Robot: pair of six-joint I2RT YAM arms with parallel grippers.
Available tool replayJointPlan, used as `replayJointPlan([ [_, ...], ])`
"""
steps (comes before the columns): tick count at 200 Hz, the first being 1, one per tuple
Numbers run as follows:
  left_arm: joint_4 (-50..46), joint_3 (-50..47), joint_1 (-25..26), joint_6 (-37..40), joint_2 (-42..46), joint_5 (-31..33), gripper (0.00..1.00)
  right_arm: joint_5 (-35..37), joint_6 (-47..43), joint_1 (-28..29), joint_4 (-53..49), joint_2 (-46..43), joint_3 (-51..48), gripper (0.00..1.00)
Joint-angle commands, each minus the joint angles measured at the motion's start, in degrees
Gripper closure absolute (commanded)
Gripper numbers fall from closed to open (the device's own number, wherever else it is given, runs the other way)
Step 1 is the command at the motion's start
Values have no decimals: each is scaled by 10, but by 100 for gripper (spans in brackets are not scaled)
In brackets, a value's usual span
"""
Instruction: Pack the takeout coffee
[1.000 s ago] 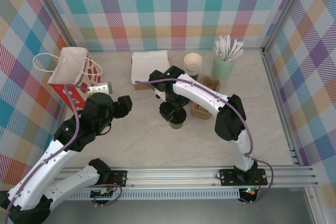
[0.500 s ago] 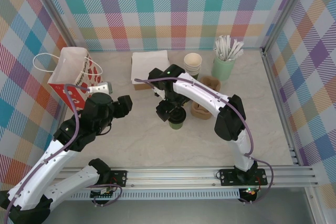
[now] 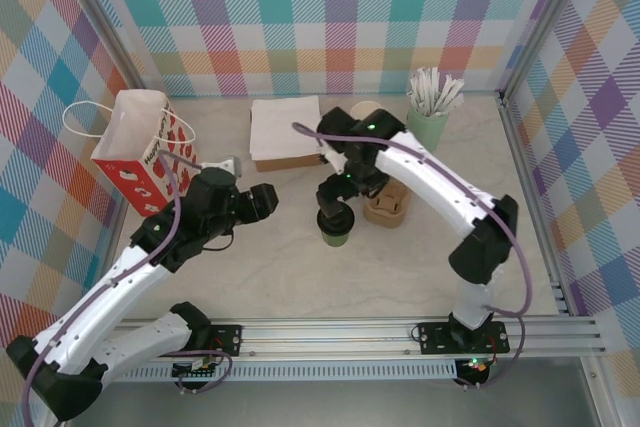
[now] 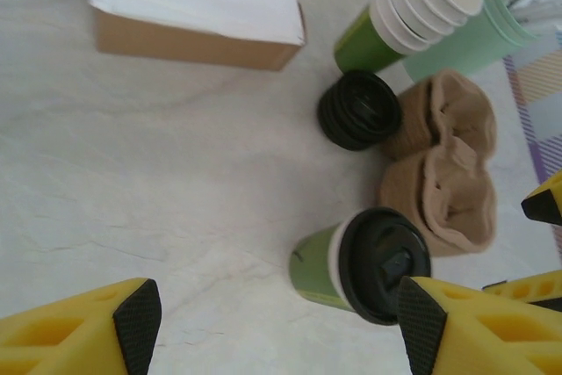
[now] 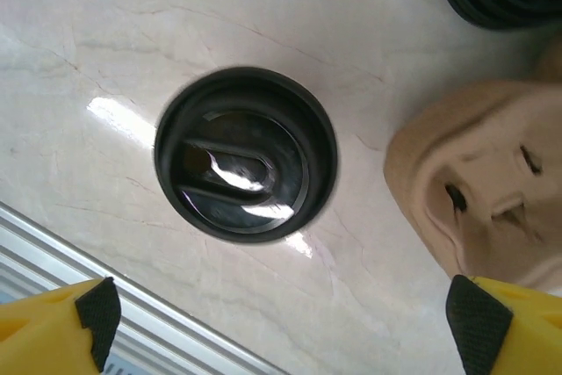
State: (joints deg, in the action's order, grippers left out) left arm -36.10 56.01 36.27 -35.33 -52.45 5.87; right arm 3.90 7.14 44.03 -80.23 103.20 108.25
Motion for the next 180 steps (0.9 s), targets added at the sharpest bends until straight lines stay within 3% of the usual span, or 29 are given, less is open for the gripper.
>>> replayJointPlan([
  [1,61,-7,-10,-31,-35,-91,26,-53,30,-33,42,-38,-68,7],
  [20,88,-3,-19,-40,-88,-152,26,-103,54,-65,95,-79,-140,14],
  [48,155,2,-43,-65,-188,-284,27,-177,91,-99,170,-116,-232,15],
  [70,172,24,-45,-58,-260,-327,31,-210,117,-106,215,-126,-273,16],
  [116,170,58,-45,-41,-346,-350,39,-218,128,-107,231,-108,-292,20],
  [180,154,65,-44,-27,-376,-376,41,-216,124,-106,221,-93,-303,26],
])
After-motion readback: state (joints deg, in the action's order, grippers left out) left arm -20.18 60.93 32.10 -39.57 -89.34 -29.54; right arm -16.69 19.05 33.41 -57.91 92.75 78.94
